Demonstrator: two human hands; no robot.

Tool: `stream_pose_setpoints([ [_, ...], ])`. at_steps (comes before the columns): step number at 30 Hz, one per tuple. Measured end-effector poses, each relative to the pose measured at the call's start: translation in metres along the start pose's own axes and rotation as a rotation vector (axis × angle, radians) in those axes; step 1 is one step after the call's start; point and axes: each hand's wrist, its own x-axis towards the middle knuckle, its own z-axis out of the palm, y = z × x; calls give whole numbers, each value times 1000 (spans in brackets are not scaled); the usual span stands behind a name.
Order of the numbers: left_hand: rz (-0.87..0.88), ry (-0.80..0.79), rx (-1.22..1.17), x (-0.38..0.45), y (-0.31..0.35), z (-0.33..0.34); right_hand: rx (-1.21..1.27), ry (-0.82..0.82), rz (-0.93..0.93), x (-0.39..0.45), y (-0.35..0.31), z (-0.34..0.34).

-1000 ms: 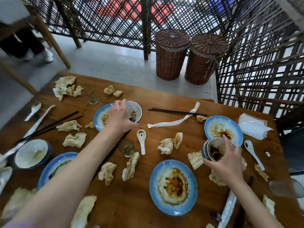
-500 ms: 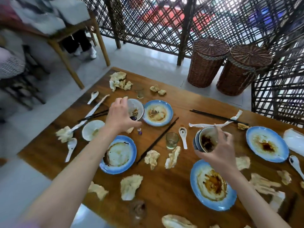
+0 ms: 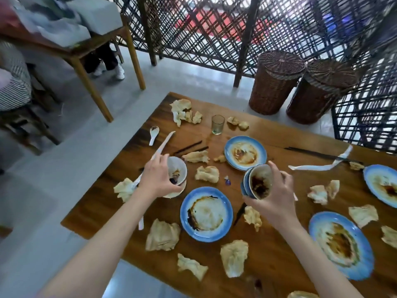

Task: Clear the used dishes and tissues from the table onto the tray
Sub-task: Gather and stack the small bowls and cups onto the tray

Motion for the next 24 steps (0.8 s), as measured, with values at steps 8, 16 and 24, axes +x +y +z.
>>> stream_pose_setpoints([
  [8, 62, -75, 24, -1, -39, 33, -15, -64, 59, -15, -39, 47],
  [16, 66, -85, -13, 7, -39, 49, -31, -101, 33, -14, -61, 66],
  [24, 32, -117, -76, 9, -43, 56, -31, -132, 0, -6, -64, 73],
])
